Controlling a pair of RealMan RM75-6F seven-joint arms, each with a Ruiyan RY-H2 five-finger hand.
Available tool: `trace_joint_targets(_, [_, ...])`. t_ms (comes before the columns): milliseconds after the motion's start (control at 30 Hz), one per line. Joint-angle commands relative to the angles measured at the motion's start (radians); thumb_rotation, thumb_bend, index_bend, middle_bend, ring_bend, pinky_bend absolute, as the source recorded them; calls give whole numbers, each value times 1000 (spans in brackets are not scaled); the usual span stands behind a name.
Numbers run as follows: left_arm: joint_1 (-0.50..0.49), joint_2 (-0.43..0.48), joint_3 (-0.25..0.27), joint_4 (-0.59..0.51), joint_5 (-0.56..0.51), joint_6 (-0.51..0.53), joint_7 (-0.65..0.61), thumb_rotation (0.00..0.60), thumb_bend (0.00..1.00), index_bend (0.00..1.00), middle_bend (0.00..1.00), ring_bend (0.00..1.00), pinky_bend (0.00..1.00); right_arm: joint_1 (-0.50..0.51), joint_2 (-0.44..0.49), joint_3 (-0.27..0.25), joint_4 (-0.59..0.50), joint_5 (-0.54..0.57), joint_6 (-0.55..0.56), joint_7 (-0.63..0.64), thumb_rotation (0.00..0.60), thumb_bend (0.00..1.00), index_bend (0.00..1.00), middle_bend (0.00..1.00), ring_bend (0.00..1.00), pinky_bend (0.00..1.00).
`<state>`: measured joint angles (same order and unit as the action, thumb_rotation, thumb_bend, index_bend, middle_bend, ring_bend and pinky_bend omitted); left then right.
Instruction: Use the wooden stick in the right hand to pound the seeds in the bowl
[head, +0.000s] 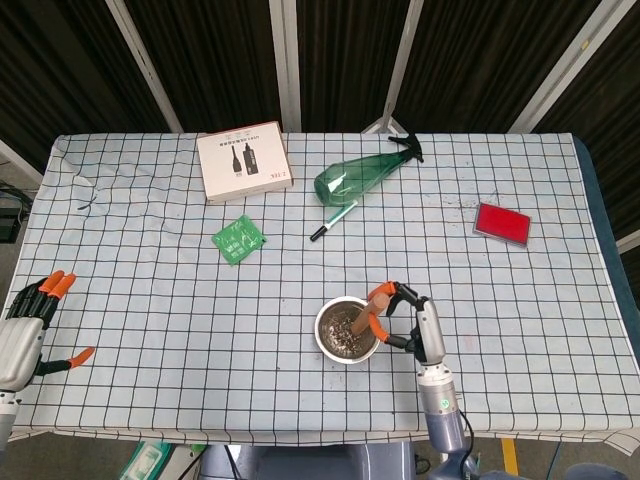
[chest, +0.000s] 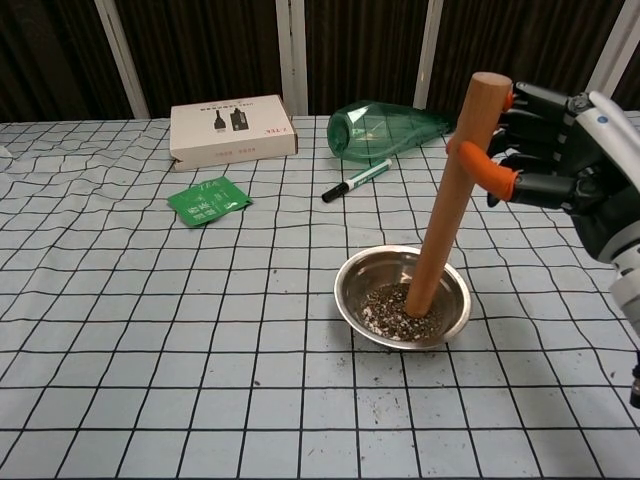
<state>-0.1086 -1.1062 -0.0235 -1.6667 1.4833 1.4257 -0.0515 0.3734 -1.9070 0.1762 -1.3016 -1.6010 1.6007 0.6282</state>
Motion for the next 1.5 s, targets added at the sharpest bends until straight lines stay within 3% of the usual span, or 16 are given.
trace_joint_targets(33, [0, 0, 0, 0, -1, -1, -1, 600, 86, 0, 0, 0, 0, 5, 15, 9, -27, -10, 7, -12, 600, 799, 767, 608, 519, 649])
trace_joint_targets(300, [1, 0, 0, 0, 1, 1, 0, 600, 86, 0, 0, 0, 0, 5, 30, 3, -76, -19, 7, -44, 600, 800, 767, 608, 519, 649])
trace_joint_targets(767, [-1, 0, -2, -2, -2, -1, -3, 600, 86, 0, 0, 0, 0, -6, -21, -27, 11, 0, -11, -22, 600, 800, 767, 608, 519, 649])
trace_joint_targets(1033, [-2, 2, -2, -7, -4, -3, -2, 600, 86, 0, 0, 0, 0, -7, -16, -27, 7, -10, -6, -21, 600, 799, 767, 608, 519, 649])
trace_joint_targets(1267, [-3, 3, -2, -8, -4, -4, -2, 600, 86, 0, 0, 0, 0, 12, 47, 2, -100, -58, 21, -67, 600, 800, 770, 611, 520, 649])
trace_joint_targets(1500, [-3, 3, -2, -6, -3, -4, -3, 600, 86, 0, 0, 0, 0, 25, 213, 71, -267, -69, 16, -173, 600, 800, 809, 641, 554, 680])
